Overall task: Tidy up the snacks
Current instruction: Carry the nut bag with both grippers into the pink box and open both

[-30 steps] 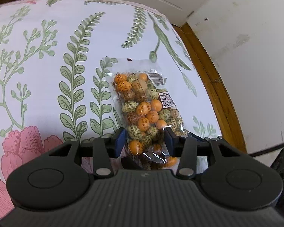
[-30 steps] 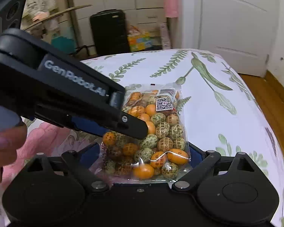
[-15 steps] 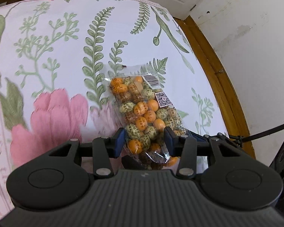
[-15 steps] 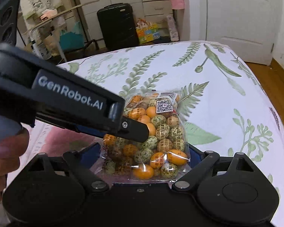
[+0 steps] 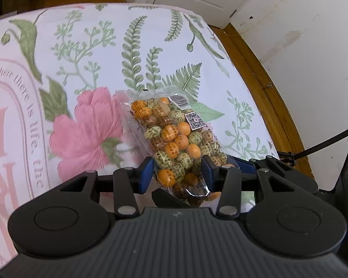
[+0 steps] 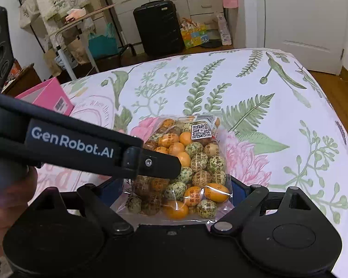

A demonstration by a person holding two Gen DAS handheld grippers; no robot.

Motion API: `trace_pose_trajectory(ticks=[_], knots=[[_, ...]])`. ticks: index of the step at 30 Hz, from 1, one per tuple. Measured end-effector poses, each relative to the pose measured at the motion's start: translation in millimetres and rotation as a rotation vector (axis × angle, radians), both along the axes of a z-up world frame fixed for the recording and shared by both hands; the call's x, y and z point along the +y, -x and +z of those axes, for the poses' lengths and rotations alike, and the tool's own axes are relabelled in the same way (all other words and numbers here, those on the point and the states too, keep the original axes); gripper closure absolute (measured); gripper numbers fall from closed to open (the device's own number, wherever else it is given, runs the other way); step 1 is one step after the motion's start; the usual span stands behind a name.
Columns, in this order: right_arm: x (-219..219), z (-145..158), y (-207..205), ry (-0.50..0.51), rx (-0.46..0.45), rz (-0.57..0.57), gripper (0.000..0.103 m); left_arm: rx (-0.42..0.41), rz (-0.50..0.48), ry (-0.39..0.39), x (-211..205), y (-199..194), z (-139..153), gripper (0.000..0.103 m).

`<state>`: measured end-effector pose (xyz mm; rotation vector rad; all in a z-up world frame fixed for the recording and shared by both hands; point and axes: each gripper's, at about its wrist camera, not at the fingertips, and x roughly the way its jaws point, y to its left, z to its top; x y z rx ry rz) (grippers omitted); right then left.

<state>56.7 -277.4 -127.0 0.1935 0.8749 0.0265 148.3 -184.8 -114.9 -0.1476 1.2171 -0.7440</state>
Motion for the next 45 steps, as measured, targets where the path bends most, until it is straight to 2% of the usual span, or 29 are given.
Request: trace_pose_trajectory(ticks=[7,13,19,26,33,39,45], knots=[[19,13,6,0.001,0.025,0.046,0.009,0.016,0.023,-0.002,22,15,9,0.061],[49,40,5,0.007,0.009,0.13,0.009,-0.006,0.074,-0.011,52,20,36,0.06],[91,61,3,-0.028,0.027,0.227,0.009,0.005,0.152,-0.072,96,30,63,0.06],[153,85,-9,-0.021,-0.007,0.35,0.009,-0.053,0.287,-0.065,169,42,90,0.059],[217,95,-40,0.021,-0.079,0.506,0.009,-0.087,0.451,-0.043,246,27,100,0.059],[259,97,-77,0.04,-0.15,0.622,0.009,-0.174,0.537,-0.049,295,9,100,0.059],[298,84,-118,0.104,-0.189,0.736,0.009,-0.143,0.622,-0.009,346,-29,81,0.059]])
